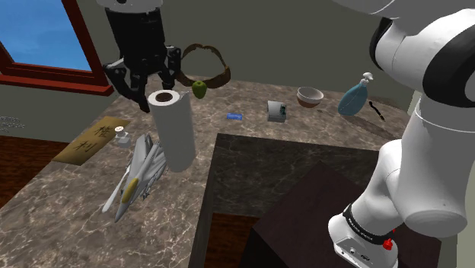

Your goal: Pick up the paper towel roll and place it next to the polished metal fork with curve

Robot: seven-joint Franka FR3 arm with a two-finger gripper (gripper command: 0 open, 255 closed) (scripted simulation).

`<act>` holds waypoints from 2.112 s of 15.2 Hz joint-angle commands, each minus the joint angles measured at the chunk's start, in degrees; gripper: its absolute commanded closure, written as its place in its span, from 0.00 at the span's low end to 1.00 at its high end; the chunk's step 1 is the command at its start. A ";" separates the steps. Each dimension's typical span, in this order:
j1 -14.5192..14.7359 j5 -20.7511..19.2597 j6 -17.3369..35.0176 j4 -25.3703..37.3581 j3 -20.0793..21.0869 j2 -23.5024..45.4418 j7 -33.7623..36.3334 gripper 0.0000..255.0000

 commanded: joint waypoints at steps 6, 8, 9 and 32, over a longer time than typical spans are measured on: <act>-0.61 0.55 6.67 -8.75 -0.10 -2.16 -0.01 1.00; -0.73 0.64 8.38 -10.85 -0.12 -2.55 -0.01 1.00; -0.78 0.68 9.23 -11.85 -0.14 -2.71 -0.01 1.00; -1.24 0.34 26.83 -29.07 -0.44 -2.29 0.63 1.00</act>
